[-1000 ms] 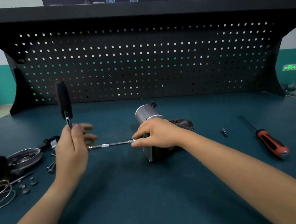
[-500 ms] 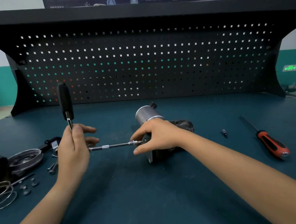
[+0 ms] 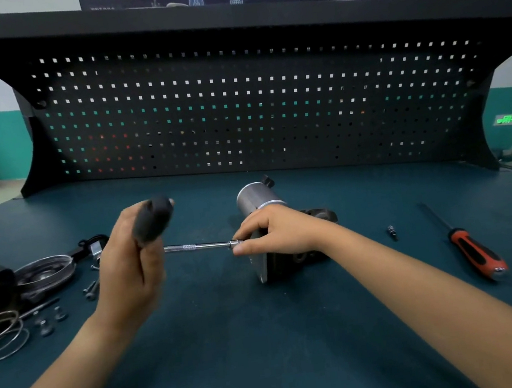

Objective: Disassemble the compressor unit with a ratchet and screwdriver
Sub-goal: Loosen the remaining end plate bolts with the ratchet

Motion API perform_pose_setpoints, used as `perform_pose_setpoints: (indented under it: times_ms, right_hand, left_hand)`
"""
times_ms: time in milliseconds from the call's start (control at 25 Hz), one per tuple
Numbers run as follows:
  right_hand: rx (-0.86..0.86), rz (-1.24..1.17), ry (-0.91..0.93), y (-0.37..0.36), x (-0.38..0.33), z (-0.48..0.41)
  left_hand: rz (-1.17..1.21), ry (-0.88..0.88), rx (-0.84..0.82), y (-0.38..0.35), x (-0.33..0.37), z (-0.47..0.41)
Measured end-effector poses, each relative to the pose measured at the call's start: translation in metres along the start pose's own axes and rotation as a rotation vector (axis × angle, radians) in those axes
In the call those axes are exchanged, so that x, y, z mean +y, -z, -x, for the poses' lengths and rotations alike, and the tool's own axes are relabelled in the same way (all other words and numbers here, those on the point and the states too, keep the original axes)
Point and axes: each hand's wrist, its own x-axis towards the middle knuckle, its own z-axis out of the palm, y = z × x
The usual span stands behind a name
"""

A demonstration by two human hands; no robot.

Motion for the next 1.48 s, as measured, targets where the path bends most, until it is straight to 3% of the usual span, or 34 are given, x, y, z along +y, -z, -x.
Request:
perform_pose_setpoints:
  times_ms: [160,240,320,400,480,560,640,840,960,1040,1120,1160,1240,1320,1360,1400,1480]
  right_hand:
    - [0.055,0.010,0.005,-0.002,-0.001,0.000]
    - [0.053,0.047,0.003,-0.003,-0.002,0.000]
    - [0.032,0.102,0.002,-0.004,-0.004,-0.001]
    - [0.008,0.129,-0.001,-0.004,-0.005,-0.002]
    - [-0.008,0.081,-0.023,-0.002,-0.005,-0.002]
    - [-0.015,0.036,-0.038,0.002,-0.005,-0.001]
    - [-0.002,0.039,-0.041,0.002,-0.006,0.000]
    - [0.038,0.065,-0.010,-0.001,-0.005,0.000]
    - [-0.007,0.142,0.000,-0.003,-0.006,-0.001]
    - [-0.029,0.165,0.002,-0.003,-0.007,-0.002]
    - [-0.045,0.172,-0.008,-0.002,-0.007,-0.002]
    - [-0.048,0.168,-0.013,-0.002,-0.007,-0.002]
    - [-0.043,0.088,-0.034,0.000,-0.006,-0.002]
    - [-0.023,-0.011,-0.043,0.002,-0.004,0.000]
    - [-0.005,-0.025,-0.046,0.002,-0.003,0.000]
    - [0.011,-0.021,-0.051,0.002,-0.003,0.001]
    - [0.028,0.006,-0.048,0.000,-0.002,0.001]
  left_hand:
    - [0.132,0.630,0.161,-0.010,0.000,-0.004]
    - [0.182,0.966,0.133,-0.009,-0.010,-0.006]
    - [0.244,1.170,0.106,-0.009,-0.015,-0.006]
    - [0.178,1.032,0.123,-0.011,-0.011,-0.002]
    - [0.089,0.606,0.170,-0.010,-0.003,0.002]
    - [0.070,0.227,0.098,-0.005,0.002,0.003]
    - [0.053,0.193,0.067,-0.004,0.002,0.003]
    - [0.087,0.881,0.157,-0.012,-0.003,-0.005]
    - [0.363,1.383,0.107,-0.009,-0.013,-0.006]
    - [0.402,1.504,0.063,-0.011,-0.015,-0.001]
    - [0.306,1.364,0.067,-0.015,-0.014,0.002]
    - [0.253,1.183,0.105,-0.016,-0.012,0.002]
    - [0.128,0.624,0.146,-0.010,-0.005,0.002]
    - [0.027,0.145,0.016,0.000,-0.005,0.002]
    - [0.003,0.072,-0.022,0.001,-0.005,0.003]
    - [0.022,0.135,-0.014,0.000,-0.004,0.002]
    - [0.157,0.474,0.093,-0.005,-0.003,0.000]
